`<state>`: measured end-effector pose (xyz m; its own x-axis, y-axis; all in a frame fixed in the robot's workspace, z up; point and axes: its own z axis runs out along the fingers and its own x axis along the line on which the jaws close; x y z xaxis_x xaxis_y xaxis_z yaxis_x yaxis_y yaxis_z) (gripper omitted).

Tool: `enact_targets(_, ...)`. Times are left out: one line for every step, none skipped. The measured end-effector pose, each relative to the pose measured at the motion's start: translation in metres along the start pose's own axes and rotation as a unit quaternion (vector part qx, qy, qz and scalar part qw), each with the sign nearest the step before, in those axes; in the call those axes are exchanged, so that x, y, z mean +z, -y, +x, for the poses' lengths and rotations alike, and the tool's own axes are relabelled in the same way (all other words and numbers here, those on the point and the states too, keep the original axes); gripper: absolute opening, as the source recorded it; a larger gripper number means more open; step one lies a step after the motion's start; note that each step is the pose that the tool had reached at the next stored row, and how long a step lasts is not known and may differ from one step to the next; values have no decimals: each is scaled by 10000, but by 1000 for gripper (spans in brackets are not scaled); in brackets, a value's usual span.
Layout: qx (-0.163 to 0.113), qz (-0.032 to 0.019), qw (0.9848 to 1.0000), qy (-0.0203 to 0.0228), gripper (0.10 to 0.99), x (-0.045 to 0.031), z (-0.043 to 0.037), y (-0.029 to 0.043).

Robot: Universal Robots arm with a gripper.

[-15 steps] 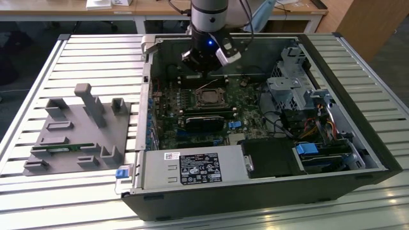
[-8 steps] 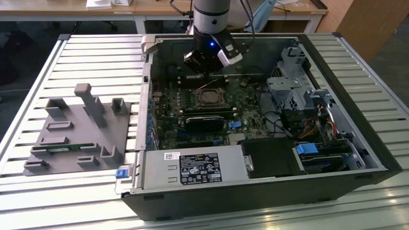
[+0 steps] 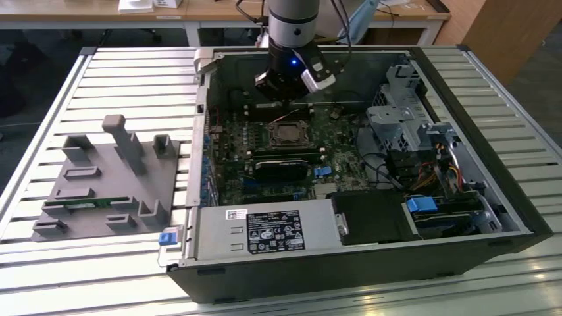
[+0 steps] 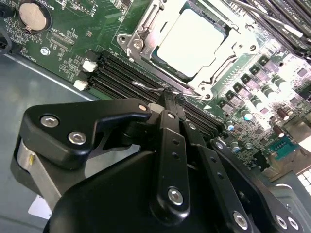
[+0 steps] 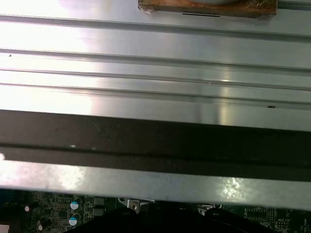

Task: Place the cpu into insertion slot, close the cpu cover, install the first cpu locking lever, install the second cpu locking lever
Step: 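Install the first cpu locking lever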

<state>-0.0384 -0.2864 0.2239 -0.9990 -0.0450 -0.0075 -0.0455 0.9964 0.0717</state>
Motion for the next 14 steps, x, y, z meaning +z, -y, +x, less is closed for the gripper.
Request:
enact_targets(0,0,10000,0,122,4,-6,-1)
enact_targets(0,-1,10000,0,122,8,-11,-3)
enact_targets(0,-1,10000,0,122,12,-17,-4)
enact_targets(0,0,10000,0,122,15,-25,-6)
enact_targets(0,0,10000,0,122,20,-34,-8)
enact_targets(0,0,10000,0,122,23,-41,-9)
enact_targets(0,0,10000,0,122,27,-48,-12)
enact_targets(0,0,10000,0,122,32,-53,-14)
enact_targets(0,-1,10000,1,122,37,-59,-16)
enact_targets(0,-1,10000,1,122,41,-65,-18)
enact_targets(0,0,10000,0,122,45,-72,-20)
enact_targets(0,0,10000,0,122,50,-79,-22)
enact_targets(0,0,10000,0,122,55,-83,-25)
enact_targets(0,0,10000,0,122,60,-89,-27)
